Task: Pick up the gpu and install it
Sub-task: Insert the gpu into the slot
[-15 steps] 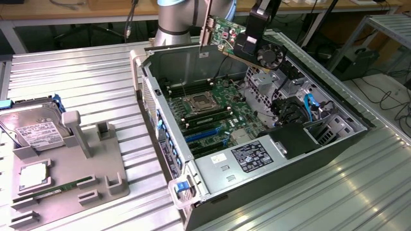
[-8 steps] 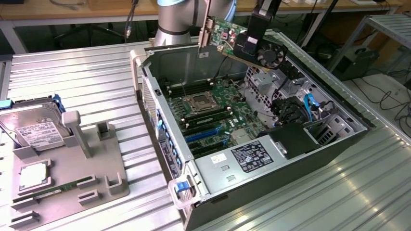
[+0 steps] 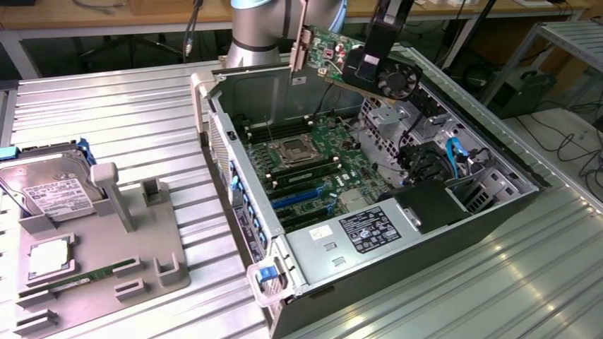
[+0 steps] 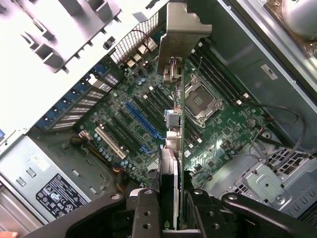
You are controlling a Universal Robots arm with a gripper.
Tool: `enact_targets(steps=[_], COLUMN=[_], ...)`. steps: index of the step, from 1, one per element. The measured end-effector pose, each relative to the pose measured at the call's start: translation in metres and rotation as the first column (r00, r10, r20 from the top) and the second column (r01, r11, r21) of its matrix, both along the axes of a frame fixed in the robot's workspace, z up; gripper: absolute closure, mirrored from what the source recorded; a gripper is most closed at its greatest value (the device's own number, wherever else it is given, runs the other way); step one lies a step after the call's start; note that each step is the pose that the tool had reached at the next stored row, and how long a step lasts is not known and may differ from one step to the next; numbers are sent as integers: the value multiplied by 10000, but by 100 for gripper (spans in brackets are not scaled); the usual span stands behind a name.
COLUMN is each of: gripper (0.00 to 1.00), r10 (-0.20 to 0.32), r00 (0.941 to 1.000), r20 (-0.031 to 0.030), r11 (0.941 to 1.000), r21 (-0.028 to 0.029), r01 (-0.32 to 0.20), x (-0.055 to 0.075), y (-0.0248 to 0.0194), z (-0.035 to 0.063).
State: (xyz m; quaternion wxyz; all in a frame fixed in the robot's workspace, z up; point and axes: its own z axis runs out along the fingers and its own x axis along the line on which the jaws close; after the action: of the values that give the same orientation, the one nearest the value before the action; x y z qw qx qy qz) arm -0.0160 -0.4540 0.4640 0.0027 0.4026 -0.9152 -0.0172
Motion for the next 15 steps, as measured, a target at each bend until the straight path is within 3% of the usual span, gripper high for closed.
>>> enact_targets(steps=[15], gripper=[73], r10=[1096], r00=[9940], r20=[0], r11=[9940], r21=[0], r01=[-1096], x=[0], y=[0], z=[0])
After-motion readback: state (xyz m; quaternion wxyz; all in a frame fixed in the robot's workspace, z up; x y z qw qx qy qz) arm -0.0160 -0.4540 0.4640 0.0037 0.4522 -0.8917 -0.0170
